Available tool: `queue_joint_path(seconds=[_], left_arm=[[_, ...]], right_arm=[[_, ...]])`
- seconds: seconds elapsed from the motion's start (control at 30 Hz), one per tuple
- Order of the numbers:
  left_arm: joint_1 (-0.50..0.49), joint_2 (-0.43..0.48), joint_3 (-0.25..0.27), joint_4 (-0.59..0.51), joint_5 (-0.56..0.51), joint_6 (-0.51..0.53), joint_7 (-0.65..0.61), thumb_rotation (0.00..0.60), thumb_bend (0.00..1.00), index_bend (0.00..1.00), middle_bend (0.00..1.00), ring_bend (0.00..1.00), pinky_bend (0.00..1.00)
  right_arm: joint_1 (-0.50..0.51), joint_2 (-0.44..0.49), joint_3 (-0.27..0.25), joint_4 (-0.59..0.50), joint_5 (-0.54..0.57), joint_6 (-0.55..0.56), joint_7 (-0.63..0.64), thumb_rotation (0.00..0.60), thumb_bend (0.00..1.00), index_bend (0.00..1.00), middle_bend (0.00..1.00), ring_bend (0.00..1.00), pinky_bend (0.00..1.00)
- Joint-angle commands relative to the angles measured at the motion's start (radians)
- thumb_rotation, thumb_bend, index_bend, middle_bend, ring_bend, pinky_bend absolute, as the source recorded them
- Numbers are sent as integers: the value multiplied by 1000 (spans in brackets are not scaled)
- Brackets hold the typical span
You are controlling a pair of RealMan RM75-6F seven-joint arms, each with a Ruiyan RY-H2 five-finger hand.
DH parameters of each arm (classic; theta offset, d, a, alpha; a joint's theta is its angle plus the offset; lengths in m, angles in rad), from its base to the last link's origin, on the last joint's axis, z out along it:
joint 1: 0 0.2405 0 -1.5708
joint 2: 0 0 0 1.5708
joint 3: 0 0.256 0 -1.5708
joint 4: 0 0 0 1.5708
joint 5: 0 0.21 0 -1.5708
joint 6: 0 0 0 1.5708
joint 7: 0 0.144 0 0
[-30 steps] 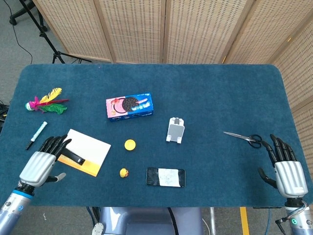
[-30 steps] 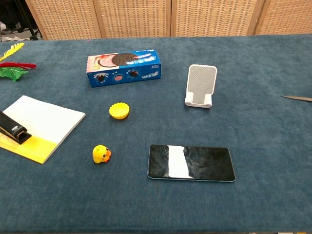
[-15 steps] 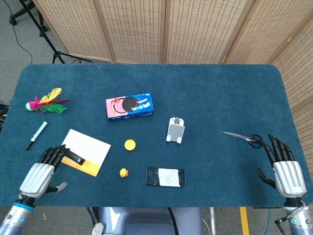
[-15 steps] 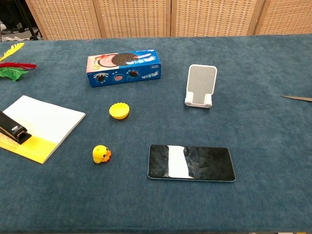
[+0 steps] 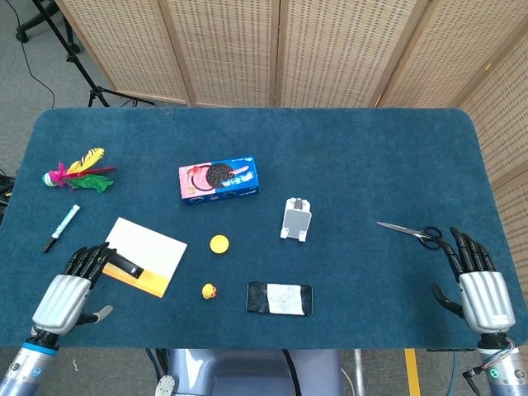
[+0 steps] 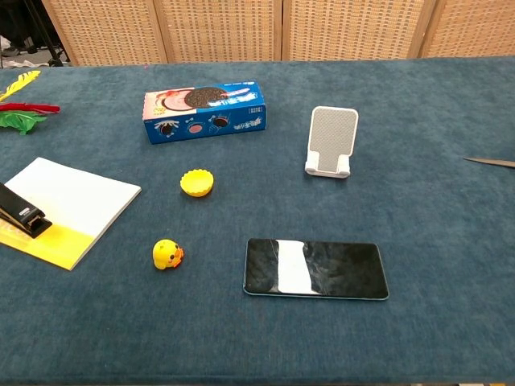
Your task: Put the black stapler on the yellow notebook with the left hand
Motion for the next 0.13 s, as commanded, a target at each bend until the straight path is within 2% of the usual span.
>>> queue_joint_path(seconds=[0.03, 0.13], left_arm=[[3, -3, -5, 3, 0, 4, -1, 600, 159, 0, 0, 0, 0], [7, -4, -9, 5, 0, 7, -1, 600, 159, 0, 0, 0, 0]], right_arm=[[1, -1, -1, -1, -2, -1, -4, 600, 321, 118, 0, 0, 110], [2, -2, -3, -1, -3, -4, -4, 600, 320, 118, 0, 0, 110]])
